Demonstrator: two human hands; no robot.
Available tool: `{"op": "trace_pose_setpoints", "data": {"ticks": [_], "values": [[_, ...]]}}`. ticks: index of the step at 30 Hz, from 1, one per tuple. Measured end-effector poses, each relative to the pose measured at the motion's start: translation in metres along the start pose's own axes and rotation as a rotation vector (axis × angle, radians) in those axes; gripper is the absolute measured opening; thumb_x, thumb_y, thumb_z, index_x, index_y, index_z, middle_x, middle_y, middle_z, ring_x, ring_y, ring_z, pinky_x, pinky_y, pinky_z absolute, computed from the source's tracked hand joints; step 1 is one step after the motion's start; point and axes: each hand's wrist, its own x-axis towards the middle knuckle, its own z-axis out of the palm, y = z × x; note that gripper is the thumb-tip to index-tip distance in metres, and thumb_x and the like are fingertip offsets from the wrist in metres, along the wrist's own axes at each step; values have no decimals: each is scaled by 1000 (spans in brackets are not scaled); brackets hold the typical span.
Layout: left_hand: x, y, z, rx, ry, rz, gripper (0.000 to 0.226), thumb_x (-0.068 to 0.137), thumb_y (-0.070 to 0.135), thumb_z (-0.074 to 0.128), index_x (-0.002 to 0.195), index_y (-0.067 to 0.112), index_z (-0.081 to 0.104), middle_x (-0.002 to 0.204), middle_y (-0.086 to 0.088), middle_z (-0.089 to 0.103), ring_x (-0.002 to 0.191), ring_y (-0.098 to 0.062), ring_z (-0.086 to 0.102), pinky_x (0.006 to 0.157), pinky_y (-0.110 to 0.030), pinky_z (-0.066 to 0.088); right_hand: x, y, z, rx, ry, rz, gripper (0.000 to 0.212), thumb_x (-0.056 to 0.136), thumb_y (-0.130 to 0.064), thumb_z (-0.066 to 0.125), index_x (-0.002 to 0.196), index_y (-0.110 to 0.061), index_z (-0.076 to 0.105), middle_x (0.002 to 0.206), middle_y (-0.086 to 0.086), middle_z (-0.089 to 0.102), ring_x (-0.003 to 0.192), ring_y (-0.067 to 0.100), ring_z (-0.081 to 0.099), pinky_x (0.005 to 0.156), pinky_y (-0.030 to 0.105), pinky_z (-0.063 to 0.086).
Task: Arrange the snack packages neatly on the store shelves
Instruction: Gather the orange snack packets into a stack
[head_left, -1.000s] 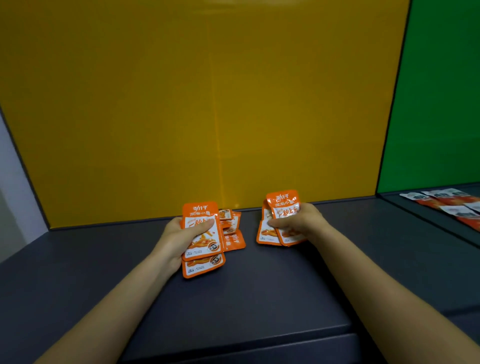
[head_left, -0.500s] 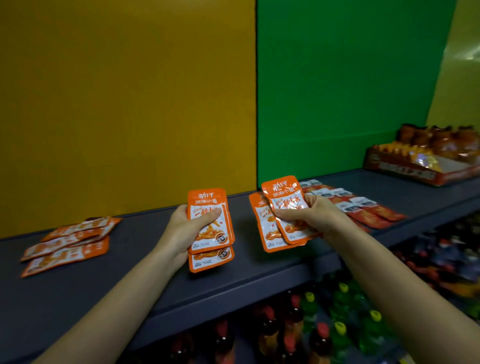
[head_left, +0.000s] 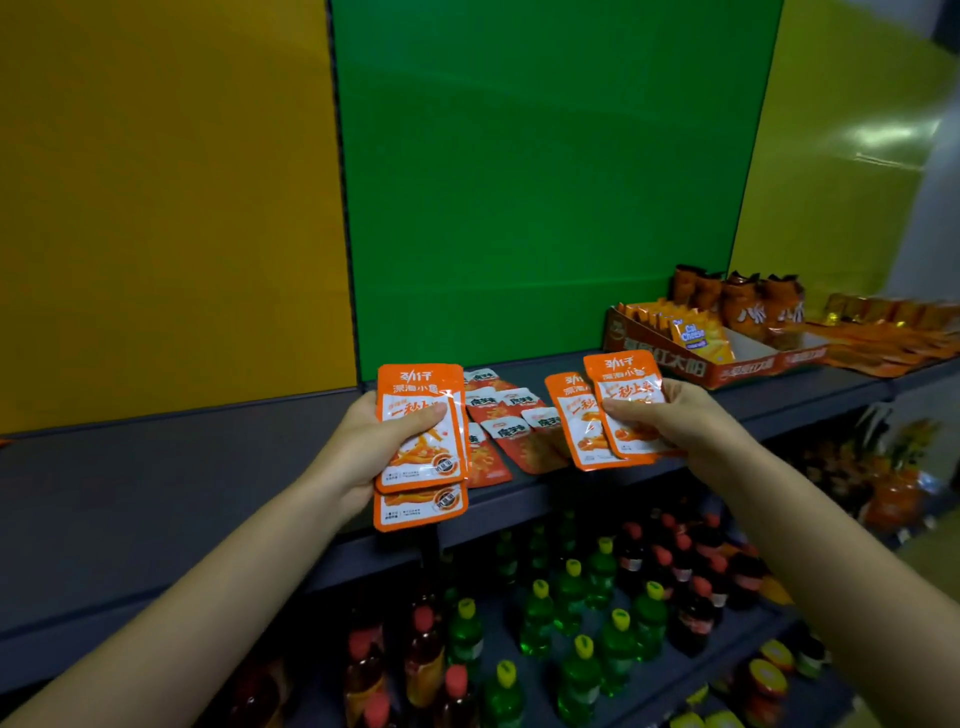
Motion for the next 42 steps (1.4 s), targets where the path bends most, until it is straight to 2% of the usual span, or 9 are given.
{"op": "trace_pose_setpoints", "data": {"ticks": [5,8,13,19,25,29,34,38,42], "values": [[42,9,26,40,35,2,25,80,15,70,102,12,58,84,-8,71,52,-13,69,44,-25,55,56,11,-30,0,7,-3,11,80,-9,71,85,-11,62,86,8,67,61,13,66,56,24,51],[76,11,41,66,42,14,26,80,15,71,102,11,58,70,-4,73,50,-13,69,43,-24,54,98,17,-41,-16,4,-10,10,81,-8,70,84,-11,61,89,8,67,65,14,64,55,23,50],[133,19,69,109,30,42,10,83,9,67,85,12,58,55,1,70,45,-11,66,43,-22,54,175,27,-45,-53,3,-8,15,79,-3,71,83,-12,59,102,14,66,66,15,63,64,27,53],[184,14,94,156,93,24,13,81,10,69,86,14,57,69,-4,70,46,-10,66,47,-22,56,254,50,-30,-90,-60,48,39,76,-9,74,113,-3,60,112,15,68,89,25,66,80,36,54],[210,5,102,201,173,-15,12,81,11,70,86,12,59,64,-2,71,48,-13,67,48,-24,55,314,58,-1,-252,-119,-54,34,74,-14,77,102,-11,58,115,12,66,102,27,65,91,38,52],[219,2,113,191,258,-26,27,80,13,71,103,8,58,81,-9,71,53,-14,68,53,-26,57,347,59,10,-339,-162,-104,37,75,-17,76,106,-10,58,117,11,65,105,27,63,94,40,50],[223,4,137,172,332,-29,32,79,15,72,107,9,56,85,-11,71,57,-18,68,56,-29,58,372,62,21,-424,-193,-168,41,74,-22,76,108,-9,57,116,11,66,105,27,62,94,41,49],[224,4,154,147,379,-23,37,79,15,71,111,6,56,83,-10,71,54,-16,68,52,-27,58,379,66,26,-442,-242,-193,44,76,-25,75,112,-8,56,116,10,64,107,26,61,89,35,48],[222,1,163,138,409,-33,40,79,17,72,114,6,57,82,-10,72,55,-17,69,52,-28,58,386,67,25,-332,-268,-147,37,79,-23,71,110,-6,60,115,12,66,105,29,62,94,41,50]]}}
